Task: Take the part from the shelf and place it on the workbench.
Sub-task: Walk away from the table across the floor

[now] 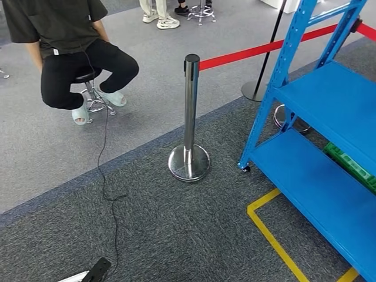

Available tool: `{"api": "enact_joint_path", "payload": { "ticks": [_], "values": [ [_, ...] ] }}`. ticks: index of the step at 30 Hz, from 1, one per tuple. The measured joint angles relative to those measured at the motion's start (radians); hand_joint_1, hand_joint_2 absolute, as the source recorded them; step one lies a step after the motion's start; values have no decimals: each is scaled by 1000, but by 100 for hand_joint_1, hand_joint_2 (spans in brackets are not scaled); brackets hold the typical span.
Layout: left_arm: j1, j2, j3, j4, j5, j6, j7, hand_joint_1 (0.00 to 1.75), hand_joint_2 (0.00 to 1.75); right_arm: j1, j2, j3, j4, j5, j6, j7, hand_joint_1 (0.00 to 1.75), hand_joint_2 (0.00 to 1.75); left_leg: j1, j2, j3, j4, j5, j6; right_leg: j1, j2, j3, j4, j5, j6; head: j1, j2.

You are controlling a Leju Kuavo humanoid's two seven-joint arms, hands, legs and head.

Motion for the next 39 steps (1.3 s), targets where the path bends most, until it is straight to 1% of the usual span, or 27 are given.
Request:
{"api": "enact_joint_path", "payload": {
  "ticks": [2, 4, 5, 7, 8, 9, 11, 13, 15, 16, 17, 19, 21, 23, 24, 25, 26, 28, 29, 30, 32, 33, 35, 36, 37, 38, 39],
  "values": [
    [-5, -1, 0, 0, 0, 0, 2, 0, 0, 2, 0, 0, 0, 0, 0, 0, 0, 0, 4, 1, 7, -4, -3, -13, 0, 24, 1, -8, 4, -13, 0, 0],
    [-7, -2, 0, 0, 0, 1, 3, 0, 0, 2, 0, 0, 0, 0, 0, 0, 0, 0, 7, -41, -7, 34, -34, -23, -5, 45, 6, -19, 10, -25, -3, 0],
    [-6, -3, 0, 0, 0, 1, 4, 0, 0, 0, 0, 0, 0, 0, 0, 0, 0, 0, 9, -68, -32, 86, -63, -25, -7, 57, 7, -21, 12, -29, -5, 0],
    [-1, -4, 0, 0, 0, 2, 5, 0, 0, -5, 0, 0, 0, 0, 0, 0, 0, 0, 9, -94, -101, 218, -121, -27, -8, 85, 6, -22, 12, -33, -7, 0],
    [1, -3, 0, 0, 0, 2, 5, 0, 0, -5, 0, 0, 0, 0, 0, 0, 0, 0, 9, -97, -128, 262, -129, -27, -8, 101, 6, -22, 12, -34, -7, 0],
    [2, -3, 0, 0, 1, 2, 6, 0, 0, -4, 0, 0, 0, 0, 0, 0, 0, 0, 10, -100, -138, 271, -115, -27, -8, 116, 7, -22, 13, -34, -7, 0],
    [2, -2, 0, 0, 2, 2, 6, 0, 0, -2, 0, 0, 0, 0, 0, 0, 0, 0, 13, -113, -105, 182, -41, -26, -11, 147, 9, -21, 13, -30, -7, 0],
    [1, -2, 1, 0, 3, 2, 6, 0, 0, -4, 0, 0, 0, 0, 0, 0, 0, 0, 19, -157, -52, 56, 17, -26, -12, 176, 5, -16, 13, -20, -7, 0],
    [0, -2, 1, 0, 3, 3, 6, 0, 0, -4, 0, 0, 0, 0, 0, 0, 0, 0, 21, -182, -30, 1, 25, -20, -13, 200, -3, -16, 16, -6, -9, 0],
    [-2, -2, 1, 0, 3, 3, 6, 0, 0, 0, 0, 0, 0, 0, 0, 0, 0, 0, 20, -174, -28, -3, 23, -14, -15, 211, -8, -19, 19, 1, -9, 0],
    [-4, -3, 1, 0, 3, 3, 6, 0, 0, 4, 0, 0, 0, 0, 0, 0, 0, 0, 19, -164, -27, -5, 25, -6, -17, 213, -11, -21, 20, 7, -9, 0],
    [-6, -4, 1, 0, 3, 3, 6, 0, 0, 8, 0, 0, 0, 0, 0, 0, 0, 0, 20, -140, -24, -10, 29, 9, -13, 169, -32, 14, -4, 15, -5, 0],
    [-3, -3, 2, 0, 3, 4, 6, 0, 0, 3, 0, 0, 0, 0, 1, 0, 0, 0, 15, -112, -22, -12, 27, 18, -10, 99, -86, 128, -65, 18, -1, 0],
    [1, -1, 3, 0, 3, 4, 6, 0, 0, 0, 0, 0, 0, 0, 1, 0, 0, 0, 10, -81, -20, -12, 24, 22, -11, 71, -141, 244, -110, 20, -1, 0],
    [1, -1, 3, 0, 2, 4, 6, 0, 0, 1, 0, 0, 0, 0, 1, 0, 0, 0, 9, -67, -18, -12, 22, 23, -11, 67, -146, 258, -108, 20, -1, 0],
    [1, -2, 3, 0, 1, 4, 6, 0, 0, 2, 0, 0, 0, 0, 1, 0, 0, 0, 8, -54, -15, -12, 20, 21, -11, 62, -131, 234, -88, 20, 0, 0],
    [1, -2, 3, 0, 0, 3, 7, 0, 0, 4, 0, 0, 0, 0, 1, 1, 0, 0, 8, -43, -11, -12, 17, 19, -11, 52, -98, 177, -57, 19, 0, 0],
    [2, -2, 4, 0, -1, 3, 7, 0, 0, 2, 1, 0, 0, 0, 1, 1, 0, 0, 5, -21, -1, -10, 8, 9, -7, 8, -27, 49, -10, 14, -1, 0],
    [1, -2, 4, 0, -1, 3, 7, 0, 0, -1, 1, 0, 0, 0, 2, 1, 0, 0, 1, -11, 3, -9, 4, 5, -5, -6, -6, 12, 0, 9, -2, 0],
    [1, -1, 4, 0, -1, 3, 8, 0, 0, -2, 1, 0, 0, 0, 2, 1, 0, 0, -2, -1, 7, -10, 2, 0, -2, -10, 1, -4, 0, 3, -4, 0],
    [-3, -1, 5, 0, -1, 3, 8, 0, 0, -1, 0, 0, 0, 0, 2, 1, 0, 0, -2, 16, 13, -14, -1, -9, 0, 16, 0, -7, 2, -11, -5, 0],
    [-5, -2, 5, 0, -2, 3, 8, 0, 0, 0, 0, 0, 0, 0, 2, 1, 0, 0, 0, 5, 13, -10, -7, -15, -2, 27, 1, -9, 3, -17, -6, 0],
    [-7, -4, 5, 0, -2, 3, 8, 0, 0, 0, 0, 0, 0, 0, 1, 1, 0, 0, 4, -47, -13, 52, -50, -24, -7, 50, 3, -14, 7, -29, -9, 0],
    [-6, -5, 5, 0, -2, 3, 8, 0, 0, -2, 0, 0, 0, 0, 1, 1, 0, 0, 5, -75, -43, 113, -81, -26, -8, 62, 3, -15, 8, -32, -10, 0],
    [-4, -5, 5, 0, -2, 3, 8, 0, 0, -4, 0, 0, 0, 0, 1, 1, 0, 0, 6, -90, -80, 184, -111, -27, -8, 77, 2, -15, 8, -35, -11, 0],
    [-1, -4, 5, 0, -2, 3, 8, 0, 0, -6, 0, 0, 0, 0, 1, 1, 0, 0, 6, -95, -113, 241, -128, -27, -8, 93, 2, -15, 8, -36, -11, 0],
    [0, -4, 6, 0, -2, 3, 8, 0, 0, -5, 0, 0, 0, 0, 2, 1, 0, 0, 6, -98, -133, 269, -125, -26, -8, 108, 2, -15, 9, -36, -11, 0]
  ]
}}
